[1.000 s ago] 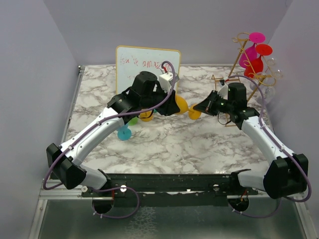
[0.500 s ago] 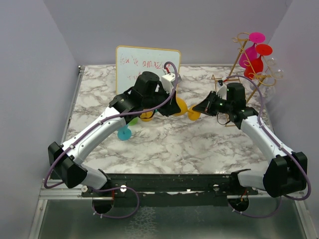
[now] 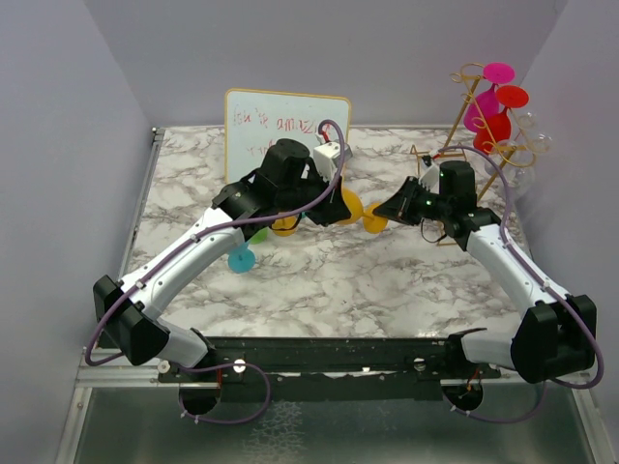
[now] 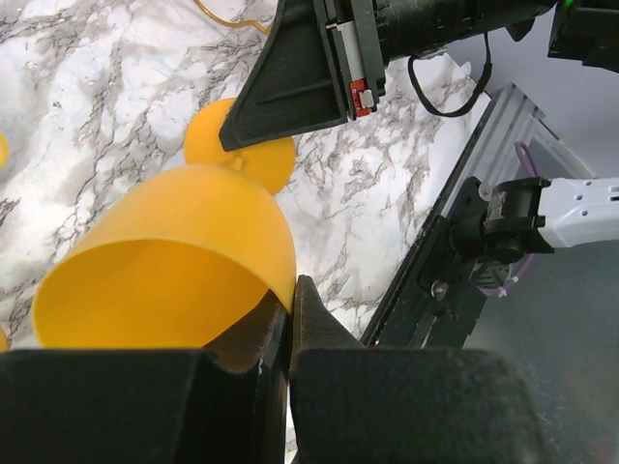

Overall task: Take the wine glass off the wine glass rack
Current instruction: Place the wine glass at the center of the board.

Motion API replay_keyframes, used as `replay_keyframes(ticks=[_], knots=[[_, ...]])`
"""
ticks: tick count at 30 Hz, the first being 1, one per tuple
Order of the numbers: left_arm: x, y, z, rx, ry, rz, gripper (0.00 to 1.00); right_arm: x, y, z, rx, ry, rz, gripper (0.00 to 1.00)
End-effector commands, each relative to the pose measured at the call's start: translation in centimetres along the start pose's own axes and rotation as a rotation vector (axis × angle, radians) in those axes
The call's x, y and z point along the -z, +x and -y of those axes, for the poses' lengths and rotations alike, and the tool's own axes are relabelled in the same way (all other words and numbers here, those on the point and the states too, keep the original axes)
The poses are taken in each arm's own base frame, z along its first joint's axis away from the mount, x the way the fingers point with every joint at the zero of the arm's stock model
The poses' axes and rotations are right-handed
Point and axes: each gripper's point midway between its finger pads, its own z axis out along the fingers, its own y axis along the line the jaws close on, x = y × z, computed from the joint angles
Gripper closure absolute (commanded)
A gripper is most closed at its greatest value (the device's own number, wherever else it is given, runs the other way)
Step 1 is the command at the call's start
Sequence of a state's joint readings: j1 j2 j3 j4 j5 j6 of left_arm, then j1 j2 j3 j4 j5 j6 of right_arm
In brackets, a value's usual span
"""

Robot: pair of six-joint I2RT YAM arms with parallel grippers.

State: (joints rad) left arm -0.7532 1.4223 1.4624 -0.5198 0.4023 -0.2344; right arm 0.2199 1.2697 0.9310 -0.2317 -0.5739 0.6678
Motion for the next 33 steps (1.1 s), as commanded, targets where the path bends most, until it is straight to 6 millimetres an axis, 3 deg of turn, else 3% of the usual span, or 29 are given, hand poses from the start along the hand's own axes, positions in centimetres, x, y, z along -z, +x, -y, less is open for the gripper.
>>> replay_keyframes(ticks=[1, 5, 15, 24, 33], knots=[[0.2, -0.2, -0.4, -0.013, -0.033, 0.007, 1.00, 0.1, 0.7, -0.9, 0.016, -0.038, -0.045, 0.83], [0.3, 0.0, -0.8, -0.020, -0.050, -0.002, 1.00, 0.3, 0.6, -1.2, 0.033, -0.049, -0.030, 0.75], [-0.1, 1.1, -2.2, -0.009, -0.119, -0.053, 1.00, 0.9, -0.1, -0.5, 0.065, 0.024, 0.004, 0.41], [-0.3, 2.1, -4.1, -0.002, -0.208, -0.095, 1.00, 1.4, -0.5, -0.2, 0.072, 0.054, 0.034, 0.36], [-1.0, 4.7, -7.1, 0.014, -0.336, -0.216, 1.00, 2.4, -1.6, -1.1, 0.094, 0.074, 0.080, 0.35]])
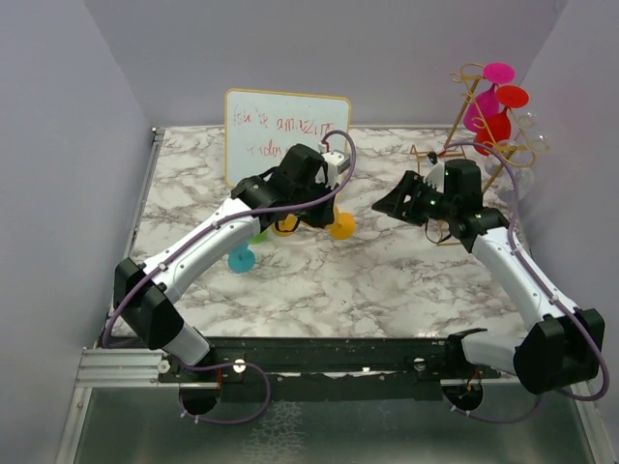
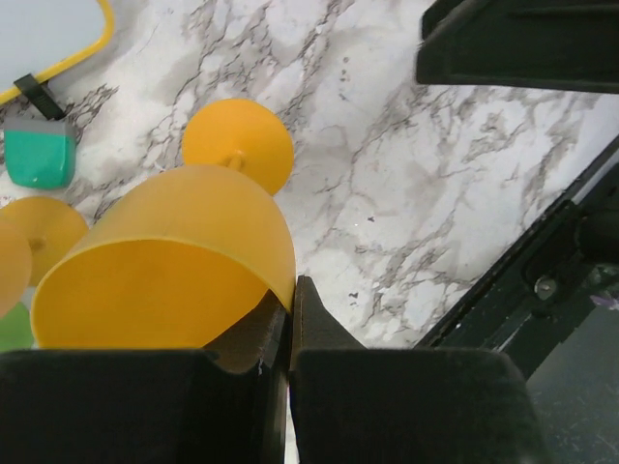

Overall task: Take the wine glass off the wine glass rack
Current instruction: Place the wine glass at the center of the board.

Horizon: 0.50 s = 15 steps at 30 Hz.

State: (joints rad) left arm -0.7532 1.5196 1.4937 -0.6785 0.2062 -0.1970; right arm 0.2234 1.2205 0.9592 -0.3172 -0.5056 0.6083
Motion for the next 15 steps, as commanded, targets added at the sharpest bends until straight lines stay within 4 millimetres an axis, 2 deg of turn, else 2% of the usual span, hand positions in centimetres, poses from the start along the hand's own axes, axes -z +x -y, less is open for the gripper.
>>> replay_keyframes(ticks=[1, 6, 8, 11, 15], knots=[[-0.2, 0.7, -2.1, -0.015, -0.112, -0.058, 1.00, 1.2, -1.4, -1.1, 0.038, 0.018, 0.053, 0.35], [-1.5, 1.2, -3.0, -0.032, -0.149, -0.125, 1.00, 2.3, -2.6, -1.6, 0.043, 0.037, 0.112, 0.35], [-2.6, 1.7, -3.6, -0.046, -0.165, -0.154, 1.00, 3.0, -3.2, -1.8, 0.044, 0.054, 0.147, 0.35], [-4.2, 2.8, -4.6, -0.070, -0.194, -0.225, 1.00, 4.6, -4.5, -1.9, 0.064, 0.097, 0.226, 0.34], [-5.0, 2.3, -5.5, -0.087, -0.230, -0.233, 1.00, 6.7, -5.8, -2.0, 0.107, 0.143, 0.329, 0.32]])
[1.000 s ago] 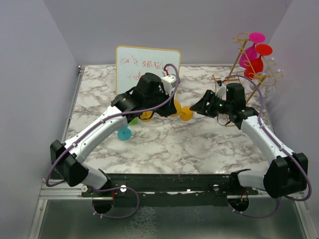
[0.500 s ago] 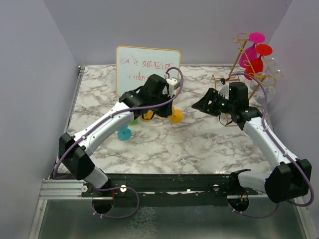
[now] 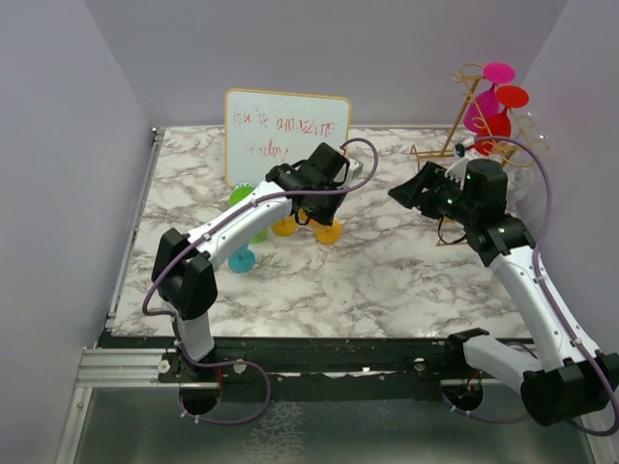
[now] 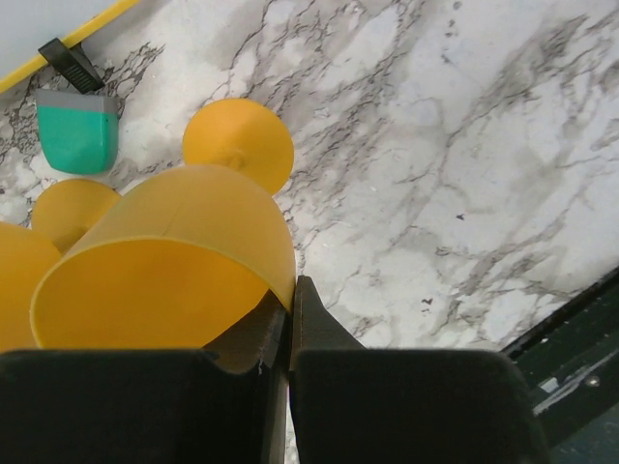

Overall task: Take the wine glass off the wine glass rack
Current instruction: Place the wine glass at the center of the board.

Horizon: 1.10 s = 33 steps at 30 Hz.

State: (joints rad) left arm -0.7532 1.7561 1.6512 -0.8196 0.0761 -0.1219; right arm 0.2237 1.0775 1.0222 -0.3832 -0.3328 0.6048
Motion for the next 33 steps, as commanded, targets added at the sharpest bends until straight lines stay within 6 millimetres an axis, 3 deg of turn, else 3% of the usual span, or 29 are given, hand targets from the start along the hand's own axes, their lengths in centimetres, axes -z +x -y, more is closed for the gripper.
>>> replay_keyframes(ticks=[1, 8, 16, 25, 30, 33], knots=[[-0.6, -0.1, -1.3, -0.040, -0.071, -0.036, 1.00, 2.3, -2.7, 0.2, 0.055, 0.079, 0.137, 0.32], [-2.1, 0.9, -2.8, -0.061, -0.144, -0.117, 1.00, 2.7, -2.6, 1.0, 0.053, 0.122, 0.149, 0.32], [-1.1, 0.1, -2.8, -0.109, -0.139, -0.126, 1.00, 1.1, -0.6, 1.9, 0.048, 0.126, 0.042, 0.32], [-2.1, 1.9, -3.3, -0.154, -0.140, -0.251, 1.00, 0.7, 0.5, 2.4, 0.037, 0.135, -0.013, 0.32], [-1.5, 0.7, -2.5, -0.155, -0.108, -0.207, 1.00, 1.4, 0.3, 2.7, 0.049, 0.152, 0.027, 0.32], [-1.7, 0.6, -2.6, -0.167, -0.107, -0.215, 1.00, 1.4, 0.2, 1.8, 0.032, 0.118, 0.014, 0.32]])
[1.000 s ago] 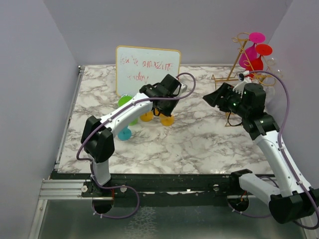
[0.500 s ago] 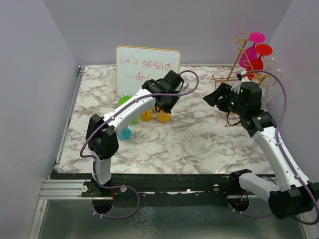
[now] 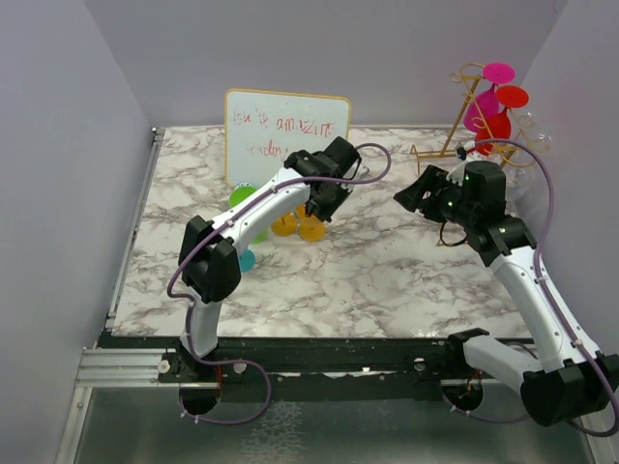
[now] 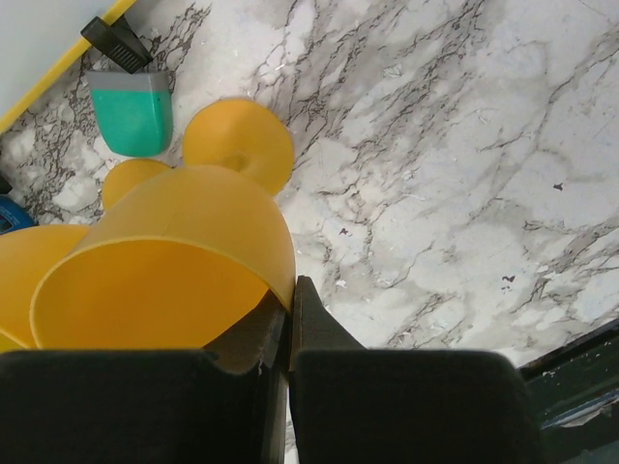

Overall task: Take the wine glass off the wine glass rack
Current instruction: Place the wine glass at the center of the board, then adjust the wine glass at the center of the board.

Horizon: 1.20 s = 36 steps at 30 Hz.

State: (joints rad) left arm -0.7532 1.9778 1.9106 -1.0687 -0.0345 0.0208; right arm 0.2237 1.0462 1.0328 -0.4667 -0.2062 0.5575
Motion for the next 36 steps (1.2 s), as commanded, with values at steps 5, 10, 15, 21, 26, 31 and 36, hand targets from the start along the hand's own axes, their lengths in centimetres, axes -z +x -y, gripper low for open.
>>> replay_keyframes(ticks=[5, 10, 15, 21, 26, 31, 36], knots=[[0.5, -0.4, -0.1, -0.031, 0.002, -0.009, 0.87, -0.7, 1.1, -0.6, -0.028, -0.036, -0.059, 0.30], [1.1, -0.9, -0.6, -0.021, -0.027, 0.012, 0.75, -1.6, 2.7, -0.6, -0.049, -0.059, -0.130, 0.30], [1.1, -1.1, -0.7, -0.019, -0.035, 0.013, 0.80, -1.2, 3.0, -0.1, -0.035, -0.035, -0.140, 0.30], [1.3, -1.0, -0.4, -0.038, -0.012, 0.009, 0.99, -1.3, 3.5, 0.1, -0.051, -0.040, -0.146, 0.30], [2.4, -1.0, 0.2, -0.060, 0.031, 0.024, 1.00, -1.7, 3.5, -0.1, -0.054, -0.046, -0.153, 0.30], [2.0, -1.2, -0.4, -0.095, 0.006, 0.014, 1.00, -1.9, 3.4, -0.4, -0.057, -0.059, -0.160, 0.30], [2.1, -2.0, -0.2, -0.102, 0.016, 0.032, 0.95, -2.1, 3.8, -0.1, -0.057, -0.052, -0.180, 0.30]])
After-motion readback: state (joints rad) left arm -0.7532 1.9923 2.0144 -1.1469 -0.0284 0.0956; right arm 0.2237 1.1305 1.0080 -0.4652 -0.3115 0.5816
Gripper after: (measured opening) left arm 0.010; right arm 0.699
